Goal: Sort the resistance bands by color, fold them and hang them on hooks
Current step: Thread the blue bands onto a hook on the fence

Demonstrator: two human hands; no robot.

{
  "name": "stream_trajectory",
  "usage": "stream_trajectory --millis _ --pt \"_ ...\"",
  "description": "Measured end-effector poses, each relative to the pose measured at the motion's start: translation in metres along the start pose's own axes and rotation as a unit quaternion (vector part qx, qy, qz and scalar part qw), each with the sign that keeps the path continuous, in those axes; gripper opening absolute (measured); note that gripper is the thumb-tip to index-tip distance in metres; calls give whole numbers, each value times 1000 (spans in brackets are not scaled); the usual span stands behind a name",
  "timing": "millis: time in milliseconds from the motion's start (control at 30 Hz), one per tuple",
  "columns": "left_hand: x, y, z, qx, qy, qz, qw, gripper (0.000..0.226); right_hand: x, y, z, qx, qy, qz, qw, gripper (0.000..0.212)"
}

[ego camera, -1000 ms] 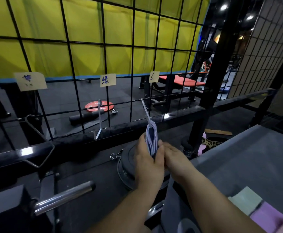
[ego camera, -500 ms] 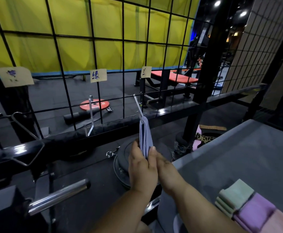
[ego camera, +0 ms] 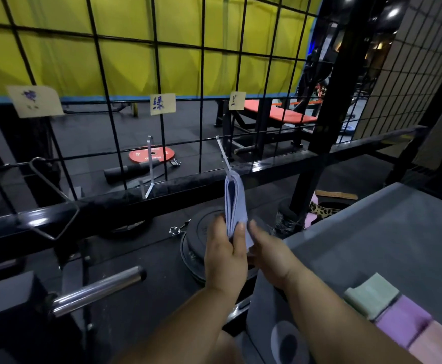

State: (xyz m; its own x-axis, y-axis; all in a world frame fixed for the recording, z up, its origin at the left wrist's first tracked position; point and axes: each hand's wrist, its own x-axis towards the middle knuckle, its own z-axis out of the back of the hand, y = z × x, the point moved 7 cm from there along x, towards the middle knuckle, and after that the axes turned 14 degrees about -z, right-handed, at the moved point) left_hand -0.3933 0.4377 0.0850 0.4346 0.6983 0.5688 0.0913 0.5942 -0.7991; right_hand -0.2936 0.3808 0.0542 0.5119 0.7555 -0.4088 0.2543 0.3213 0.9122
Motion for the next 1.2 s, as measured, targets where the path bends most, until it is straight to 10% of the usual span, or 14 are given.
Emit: stream_trajectory --millis 567,1200 --pt "-7 1 1 45 25 12 999 24 -5 1 -4 -82 -130 109 982 41" --pt "-10 7 3 128 80 34 988 35 -5 -6 -12 -49 -87 110 989 37"
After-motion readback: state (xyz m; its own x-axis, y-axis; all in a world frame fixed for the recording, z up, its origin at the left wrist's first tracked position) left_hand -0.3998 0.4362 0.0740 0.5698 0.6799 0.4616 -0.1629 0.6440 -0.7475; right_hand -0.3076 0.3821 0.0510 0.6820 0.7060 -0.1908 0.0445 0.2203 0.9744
